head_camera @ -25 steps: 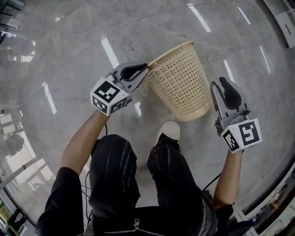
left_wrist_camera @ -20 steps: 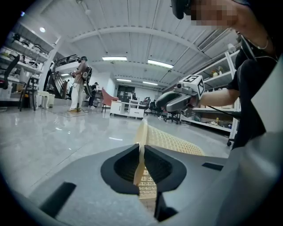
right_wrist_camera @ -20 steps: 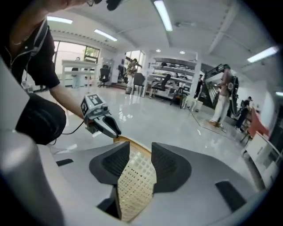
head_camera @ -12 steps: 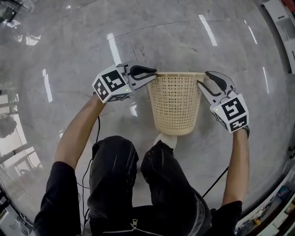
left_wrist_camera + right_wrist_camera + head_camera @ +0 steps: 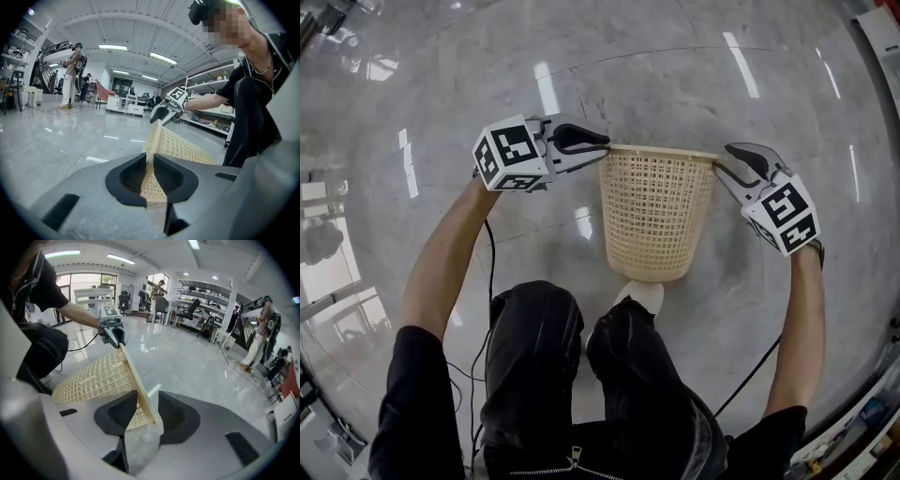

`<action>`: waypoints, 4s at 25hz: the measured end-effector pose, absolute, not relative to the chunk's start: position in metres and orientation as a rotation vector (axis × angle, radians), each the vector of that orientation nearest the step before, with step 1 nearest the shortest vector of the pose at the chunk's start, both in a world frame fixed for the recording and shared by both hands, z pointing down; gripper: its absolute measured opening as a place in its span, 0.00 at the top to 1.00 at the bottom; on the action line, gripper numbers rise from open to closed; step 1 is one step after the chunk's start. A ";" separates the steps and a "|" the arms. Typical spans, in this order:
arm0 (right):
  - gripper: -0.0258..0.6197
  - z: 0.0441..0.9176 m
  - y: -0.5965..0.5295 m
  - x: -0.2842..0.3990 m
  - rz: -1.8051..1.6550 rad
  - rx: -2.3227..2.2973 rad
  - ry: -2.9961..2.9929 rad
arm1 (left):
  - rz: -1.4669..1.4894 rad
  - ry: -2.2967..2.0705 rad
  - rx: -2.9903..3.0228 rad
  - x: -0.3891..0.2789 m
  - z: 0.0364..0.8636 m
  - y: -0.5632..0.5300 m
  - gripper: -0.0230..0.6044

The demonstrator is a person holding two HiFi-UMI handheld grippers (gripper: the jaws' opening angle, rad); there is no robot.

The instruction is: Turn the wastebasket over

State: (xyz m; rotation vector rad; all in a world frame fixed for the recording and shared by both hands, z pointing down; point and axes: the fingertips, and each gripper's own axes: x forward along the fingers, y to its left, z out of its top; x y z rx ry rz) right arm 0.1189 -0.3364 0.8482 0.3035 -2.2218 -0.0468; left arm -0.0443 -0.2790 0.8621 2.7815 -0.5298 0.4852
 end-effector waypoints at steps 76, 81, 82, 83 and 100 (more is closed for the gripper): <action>0.86 0.810 -0.080 0.056 0.274 0.177 -2.430 | 0.072 -0.842 2.575 -0.050 0.806 -0.216 0.96; 0.86 0.818 -0.079 0.051 0.247 0.239 -2.441 | 0.026 -0.865 2.573 -0.053 0.808 -0.218 0.96; 0.86 0.818 -0.078 0.051 0.250 0.244 -2.442 | 0.024 -0.866 2.573 -0.053 0.809 -0.218 0.96; 0.86 0.819 -0.078 0.051 0.249 0.247 -2.439 | 0.023 -0.863 2.575 -0.053 0.809 -0.218 0.96; 0.91 0.753 -0.178 0.094 0.221 0.907 -2.467 | -0.011 -0.958 2.677 -0.078 0.768 -0.223 0.96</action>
